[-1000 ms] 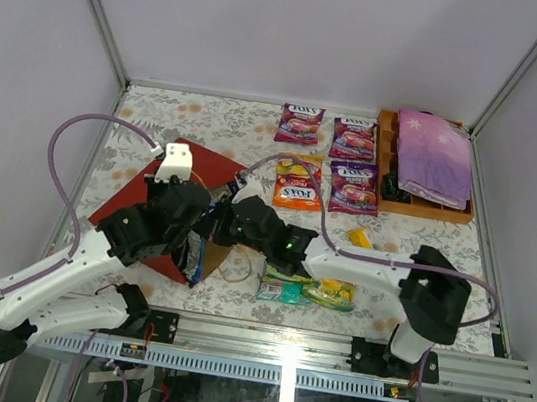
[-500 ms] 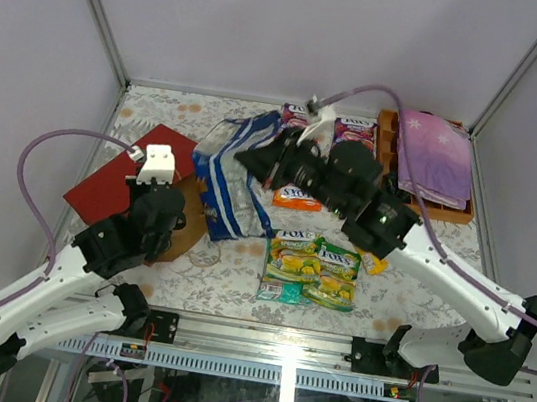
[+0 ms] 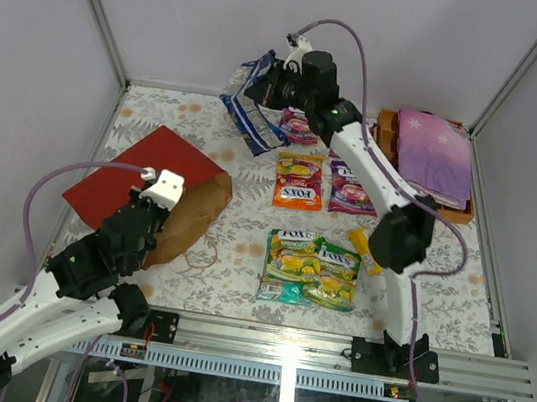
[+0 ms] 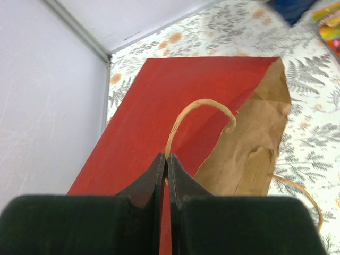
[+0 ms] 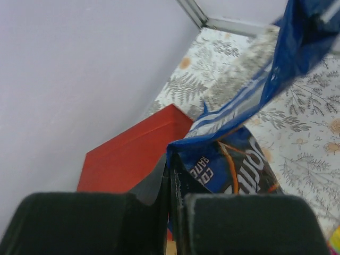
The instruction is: Take the snacks out of the paper bag
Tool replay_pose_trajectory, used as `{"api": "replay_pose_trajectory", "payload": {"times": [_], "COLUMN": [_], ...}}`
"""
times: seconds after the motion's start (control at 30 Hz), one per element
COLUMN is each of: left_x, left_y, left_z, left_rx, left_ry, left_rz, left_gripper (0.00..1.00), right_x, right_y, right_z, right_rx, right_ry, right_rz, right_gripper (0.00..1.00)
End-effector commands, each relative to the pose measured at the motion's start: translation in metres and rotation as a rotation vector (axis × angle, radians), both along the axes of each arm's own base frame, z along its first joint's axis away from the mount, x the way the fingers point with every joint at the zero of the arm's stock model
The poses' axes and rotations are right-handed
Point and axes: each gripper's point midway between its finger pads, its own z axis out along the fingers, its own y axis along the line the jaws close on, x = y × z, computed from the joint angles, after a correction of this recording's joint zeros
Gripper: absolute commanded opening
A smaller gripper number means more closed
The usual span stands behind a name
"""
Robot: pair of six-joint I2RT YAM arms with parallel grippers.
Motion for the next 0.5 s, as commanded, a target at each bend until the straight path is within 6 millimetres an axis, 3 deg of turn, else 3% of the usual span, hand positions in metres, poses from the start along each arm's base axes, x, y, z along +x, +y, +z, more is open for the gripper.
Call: {"api": "replay_pose_trajectory", "payload": {"times": [0.0,0.13,0.3,0.33,0.43,0.47], "left_x": [0.000,-0.003,-0.008,-0.009,-0.010,-0.011], "left_y": [-0.018,-0.023,-0.023,-0.023,-0.025,-0.026], "left_z": [0.008,0.030,0.043,0.044,0.037,0.035], "left_rx": [0.065,0.049,0.019,0.005,-0.024,-0.036], "left_ry": [-0.038,-0.122,-0.177,-0.185,-0.196,-0.194], "left_rz": [-0.162,-0.230,-0.258,-0.258,-0.268,-0.273], "left_gripper": [0.00,0.00,0.00,0.00,0.00,0.00], "right_x": [0.021,0.032,0.040,0.041,0.042,0.040], "right_y": [0.030,0.050,0.052,0.052,0.049,0.045], "right_z": [-0.019,-0.055,-0.087,-0.093,-0.120,-0.127], "right_rx": [0.054,0.104,0.100,0.093,0.040,0.018], "right_ry": [0.071,0.135,0.177,0.183,0.208,0.212], "right_rz": [0.134,0.176,0.148,0.149,0.132,0.121], "right_gripper": [0.00,0.00,0.03,0.12,0.70,0.78]}}
